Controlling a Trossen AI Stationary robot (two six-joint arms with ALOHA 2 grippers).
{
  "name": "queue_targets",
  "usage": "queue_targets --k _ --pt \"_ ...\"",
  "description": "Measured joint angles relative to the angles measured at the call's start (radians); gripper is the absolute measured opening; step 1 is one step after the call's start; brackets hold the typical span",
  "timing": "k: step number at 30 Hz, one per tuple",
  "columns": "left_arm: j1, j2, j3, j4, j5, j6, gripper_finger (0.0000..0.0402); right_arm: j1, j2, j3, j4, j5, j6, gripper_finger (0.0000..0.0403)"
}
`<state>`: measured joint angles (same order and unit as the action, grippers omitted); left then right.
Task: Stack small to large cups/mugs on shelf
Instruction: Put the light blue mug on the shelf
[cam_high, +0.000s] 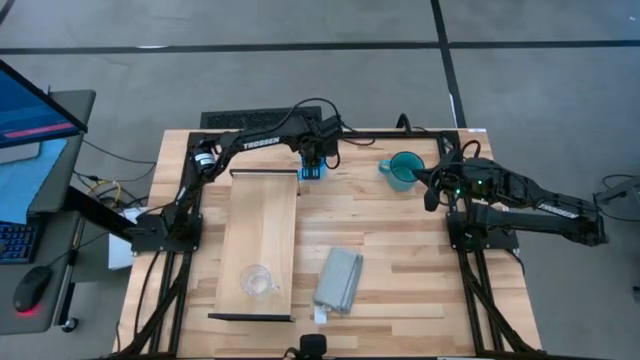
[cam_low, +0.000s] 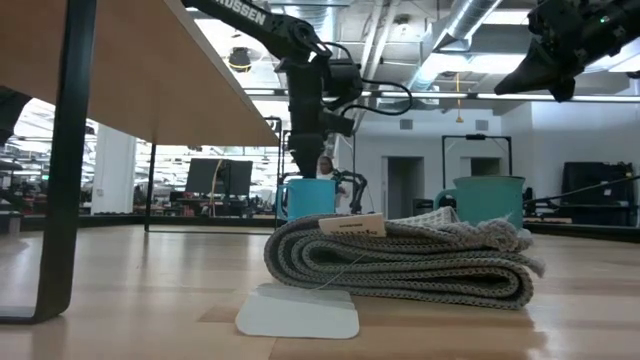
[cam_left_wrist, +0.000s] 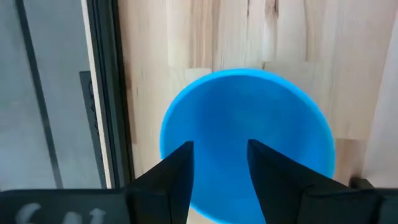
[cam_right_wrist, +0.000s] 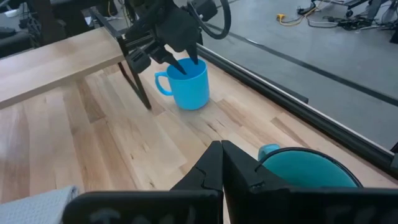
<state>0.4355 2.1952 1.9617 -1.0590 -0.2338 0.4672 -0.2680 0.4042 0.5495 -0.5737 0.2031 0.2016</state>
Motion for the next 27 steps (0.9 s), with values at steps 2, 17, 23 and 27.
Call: queue_targets --k 2,17,23,27 --pt "0.000 0.000 0.000 0.002 -0.024 -0.005 0.0139 0.000 0.000 0.000 0.000 0.000 0.000 0.0021" --pt "-0.001 0.000 0.017 0.006 -0.105 -0.017 0.0115 0.000 0.000 0.000 -0.001 0.000 0.000 0.0023" --pt "0.001 0.000 0.017 0.032 -0.134 -0.016 0.0114 0.000 0.000 0.000 -0.001 0.000 0.000 0.0022" --pt "0.001 0.000 0.017 0.032 -0.119 -0.017 0.0114 0.000 0.000 0.000 -0.001 0.000 0.000 0.0021"
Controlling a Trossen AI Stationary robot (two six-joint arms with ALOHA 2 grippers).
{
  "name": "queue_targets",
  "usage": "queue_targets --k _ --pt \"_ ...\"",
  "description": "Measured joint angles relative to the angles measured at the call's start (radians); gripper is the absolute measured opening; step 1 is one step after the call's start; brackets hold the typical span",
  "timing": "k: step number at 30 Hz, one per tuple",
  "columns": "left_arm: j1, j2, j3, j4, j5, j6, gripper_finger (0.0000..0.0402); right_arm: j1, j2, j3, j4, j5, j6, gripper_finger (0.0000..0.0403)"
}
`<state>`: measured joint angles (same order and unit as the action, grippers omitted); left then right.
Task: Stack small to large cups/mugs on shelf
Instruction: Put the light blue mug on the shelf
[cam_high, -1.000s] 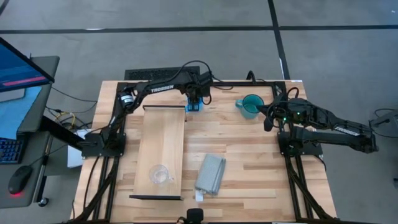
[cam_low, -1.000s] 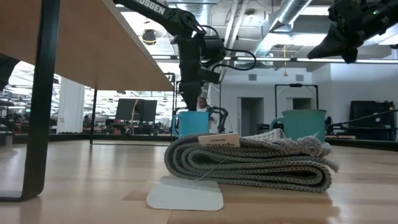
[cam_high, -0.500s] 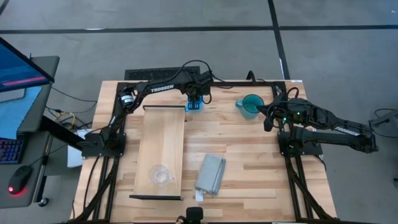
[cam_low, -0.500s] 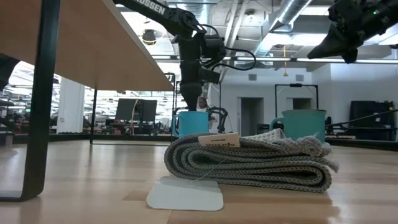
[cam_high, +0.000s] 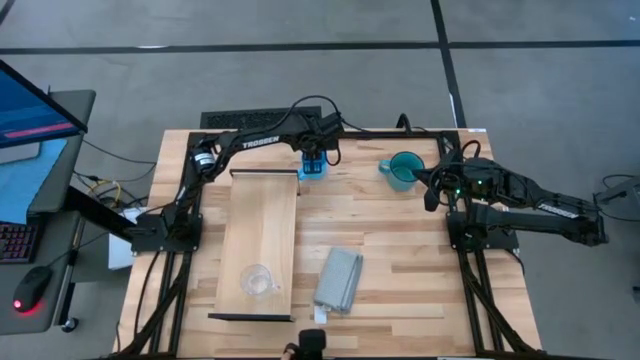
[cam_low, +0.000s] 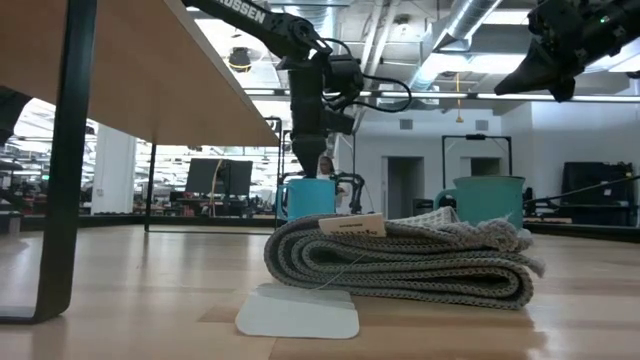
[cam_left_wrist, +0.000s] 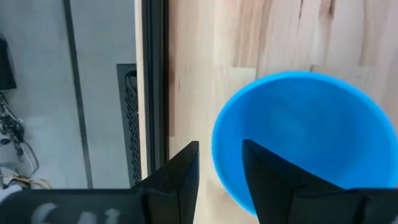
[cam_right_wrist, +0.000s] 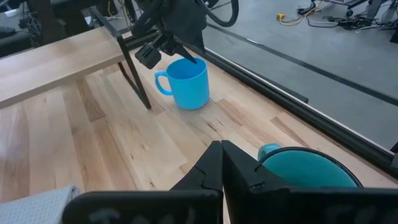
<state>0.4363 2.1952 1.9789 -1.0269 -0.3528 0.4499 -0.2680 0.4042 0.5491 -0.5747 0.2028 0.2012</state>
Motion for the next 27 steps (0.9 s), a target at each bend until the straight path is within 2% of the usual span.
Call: queue_targets --k 14,27 --pt "0.036 0.001 0.000 -0.011 0.081 -0.049 0.0114 0.000 0.000 0.000 0.000 0.000 0.000 0.0024" --pt "0.037 0.035 -0.002 -0.014 0.084 -0.043 0.0114 0.000 0.000 0.000 0.000 -0.003 -0.001 0.0021"
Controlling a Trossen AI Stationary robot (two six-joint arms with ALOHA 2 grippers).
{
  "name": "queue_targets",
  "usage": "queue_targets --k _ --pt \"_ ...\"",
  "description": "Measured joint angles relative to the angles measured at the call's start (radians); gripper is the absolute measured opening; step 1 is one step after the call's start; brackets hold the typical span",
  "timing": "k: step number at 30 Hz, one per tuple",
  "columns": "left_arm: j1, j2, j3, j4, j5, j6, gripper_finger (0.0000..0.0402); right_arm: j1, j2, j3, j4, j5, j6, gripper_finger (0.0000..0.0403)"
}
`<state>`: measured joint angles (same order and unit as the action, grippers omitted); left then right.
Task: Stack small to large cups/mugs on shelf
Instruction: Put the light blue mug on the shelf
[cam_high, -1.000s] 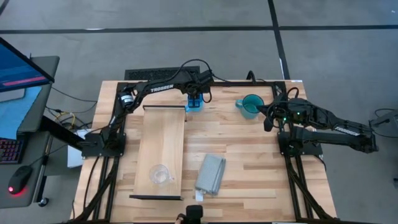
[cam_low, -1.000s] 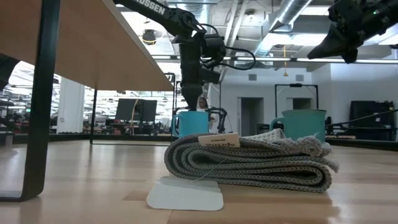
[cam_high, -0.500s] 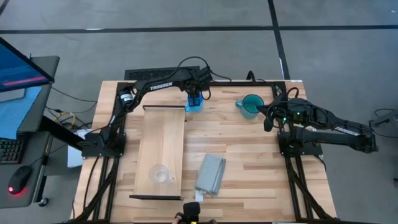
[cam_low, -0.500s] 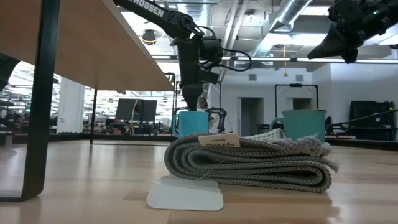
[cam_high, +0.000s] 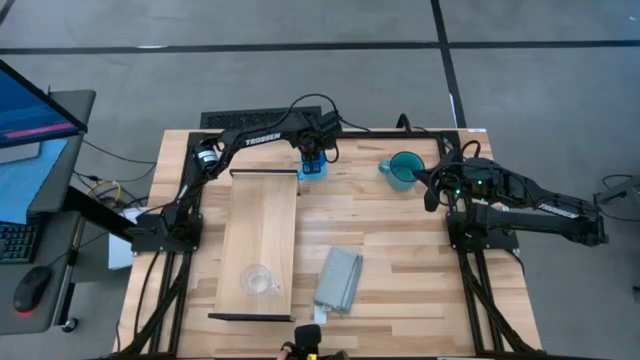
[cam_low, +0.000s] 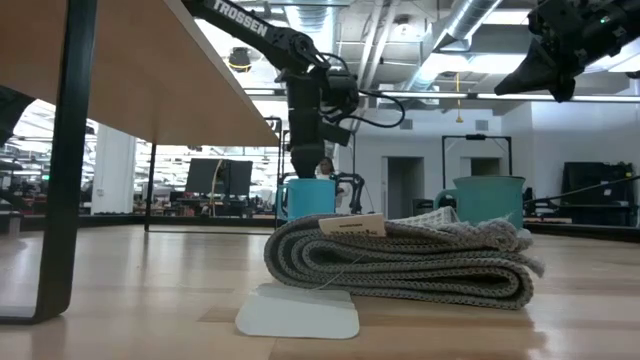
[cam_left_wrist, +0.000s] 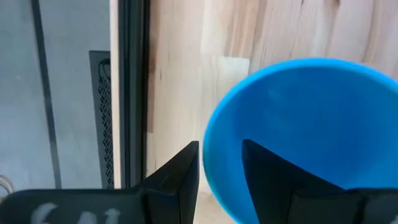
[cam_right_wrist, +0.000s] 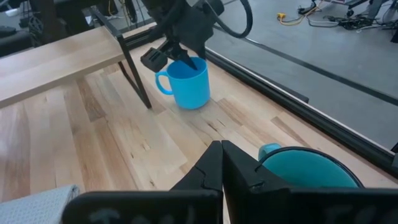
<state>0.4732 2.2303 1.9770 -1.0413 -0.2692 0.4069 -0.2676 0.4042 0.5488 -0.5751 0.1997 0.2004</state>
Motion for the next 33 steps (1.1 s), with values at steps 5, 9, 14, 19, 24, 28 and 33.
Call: queue_targets --k 5,9,14,19,24,28,33 --pt "0.006 0.007 0.000 -0.015 0.041 -0.001 0.0114 0.000 0.000 0.000 0.000 0.000 0.000 0.0021" --pt "0.006 0.015 -0.002 -0.030 0.048 -0.002 0.0112 0.000 0.000 0.000 0.000 0.001 0.000 0.0021" --pt "0.005 0.014 0.000 -0.020 0.058 -0.034 0.0076 0.000 0.000 0.000 0.000 0.001 0.000 0.0019" --pt "0.010 0.009 0.002 -0.041 0.098 -0.087 0.0011 0.000 0.000 0.000 0.000 0.001 0.000 0.0020" --pt "0.014 0.006 0.003 -0.047 0.091 -0.211 0.0005 0.000 0.000 0.000 0.000 0.001 0.000 0.0020" --pt "0.018 0.008 0.005 -0.047 0.124 -0.285 0.0003 0.000 0.000 0.000 0.000 0.000 0.000 0.0018" --pt "0.024 0.017 0.046 -0.056 0.131 -0.387 0.0001 0.000 0.000 0.000 0.000 0.000 0.000 0.0019"
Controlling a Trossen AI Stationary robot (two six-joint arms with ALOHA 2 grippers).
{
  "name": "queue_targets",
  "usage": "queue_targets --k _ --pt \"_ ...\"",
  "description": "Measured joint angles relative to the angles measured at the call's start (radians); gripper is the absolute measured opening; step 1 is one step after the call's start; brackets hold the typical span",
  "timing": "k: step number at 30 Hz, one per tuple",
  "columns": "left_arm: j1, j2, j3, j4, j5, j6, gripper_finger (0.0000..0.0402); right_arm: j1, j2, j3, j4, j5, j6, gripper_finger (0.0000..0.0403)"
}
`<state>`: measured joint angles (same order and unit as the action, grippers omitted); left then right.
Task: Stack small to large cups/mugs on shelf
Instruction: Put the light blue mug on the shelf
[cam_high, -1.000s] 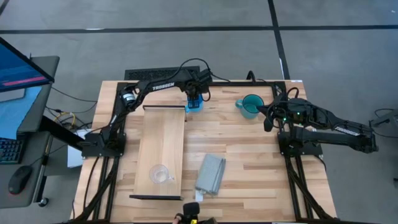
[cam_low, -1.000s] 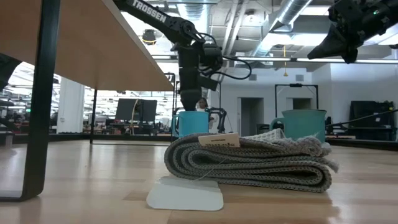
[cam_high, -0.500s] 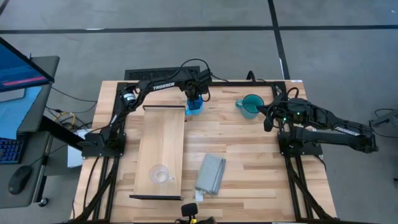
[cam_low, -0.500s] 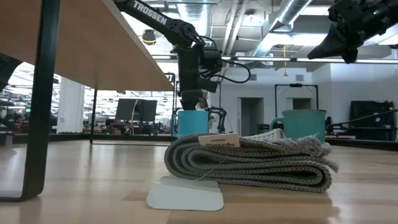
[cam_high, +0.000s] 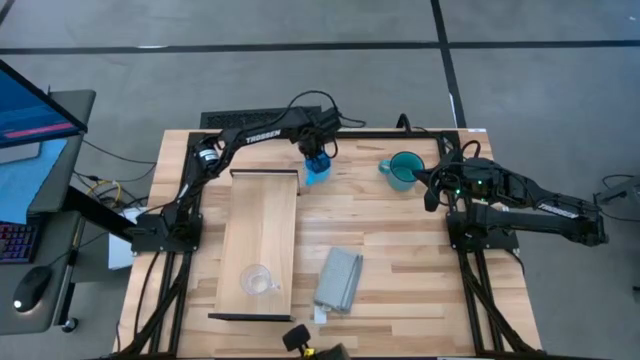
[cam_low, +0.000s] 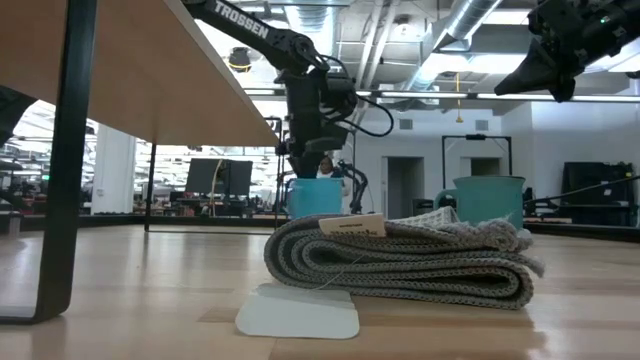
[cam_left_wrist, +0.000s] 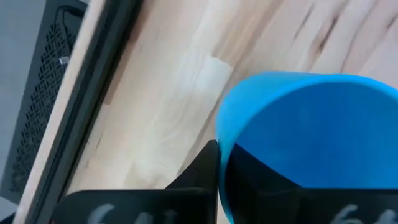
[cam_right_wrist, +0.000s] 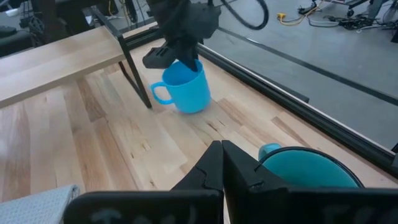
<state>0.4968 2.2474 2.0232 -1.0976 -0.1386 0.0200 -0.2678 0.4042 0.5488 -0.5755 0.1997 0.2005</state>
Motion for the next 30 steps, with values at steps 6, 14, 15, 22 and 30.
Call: queue_targets --k 6,14,15,22,30 --pt "0.013 0.000 0.156 -0.080 -0.015 -0.068 0.0001 0.000 0.000 0.000 0.000 0.000 0.000 0.0018" --pt "0.042 -0.062 0.301 -0.175 -0.009 -0.187 0.0000 0.000 0.000 0.000 0.000 0.000 0.000 0.0019" --pt "0.043 -0.077 0.299 -0.192 0.000 -0.209 0.0000 0.000 0.000 0.000 0.000 0.000 0.000 0.0019" --pt "0.024 -0.159 0.305 -0.310 -0.023 -0.336 0.0000 -0.001 0.000 0.000 0.000 -0.001 -0.001 0.0019" --pt "-0.030 -0.292 0.305 -0.344 -0.050 -0.478 0.0000 0.000 -0.001 0.000 0.004 -0.045 -0.023 0.0024"
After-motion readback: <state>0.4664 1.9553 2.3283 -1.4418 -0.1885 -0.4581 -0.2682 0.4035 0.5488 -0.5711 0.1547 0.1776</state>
